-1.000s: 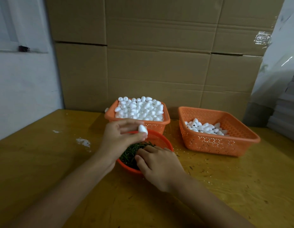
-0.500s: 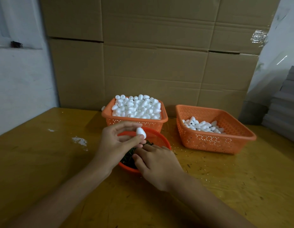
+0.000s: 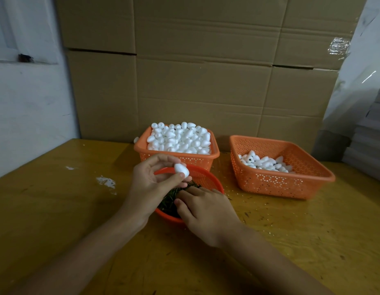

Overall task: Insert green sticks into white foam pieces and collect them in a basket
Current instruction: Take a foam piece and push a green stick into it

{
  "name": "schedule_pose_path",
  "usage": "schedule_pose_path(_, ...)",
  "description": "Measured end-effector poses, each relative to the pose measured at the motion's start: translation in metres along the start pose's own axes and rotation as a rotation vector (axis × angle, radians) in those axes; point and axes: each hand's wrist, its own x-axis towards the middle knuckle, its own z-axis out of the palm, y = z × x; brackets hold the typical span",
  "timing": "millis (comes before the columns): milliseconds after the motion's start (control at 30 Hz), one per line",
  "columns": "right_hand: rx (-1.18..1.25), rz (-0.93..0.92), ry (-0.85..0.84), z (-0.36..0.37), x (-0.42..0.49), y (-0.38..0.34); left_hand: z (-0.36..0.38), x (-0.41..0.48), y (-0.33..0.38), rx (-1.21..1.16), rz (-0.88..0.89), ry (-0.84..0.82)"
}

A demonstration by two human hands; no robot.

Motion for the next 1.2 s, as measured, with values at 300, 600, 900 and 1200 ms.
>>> schedule_pose_path(300, 0.001, -0.001, -0.007, 0.0, -0.001, -0.001, -0.002, -0.002, -0.002, 0.0, 0.033, -0.026)
schedule_pose_path(600, -0.003, -0.011, 0.006, 0.0, -0.001, 0.0, -0.002, 0.0, -0.005, 0.12, 0.123, -0.055)
schedule_pose_path(900, 0.091, -0.032, 0.004, -0.001, -0.001, 0.005, -0.003, 0.001, -0.007, 0.148, 0.164, -0.068)
schedule_pose_path(1200, 0.274, -0.018, -0.002, 0.0, 0.009, 0.016, -0.002, 0.003, -0.009, 0.185, 0.17, -0.07)
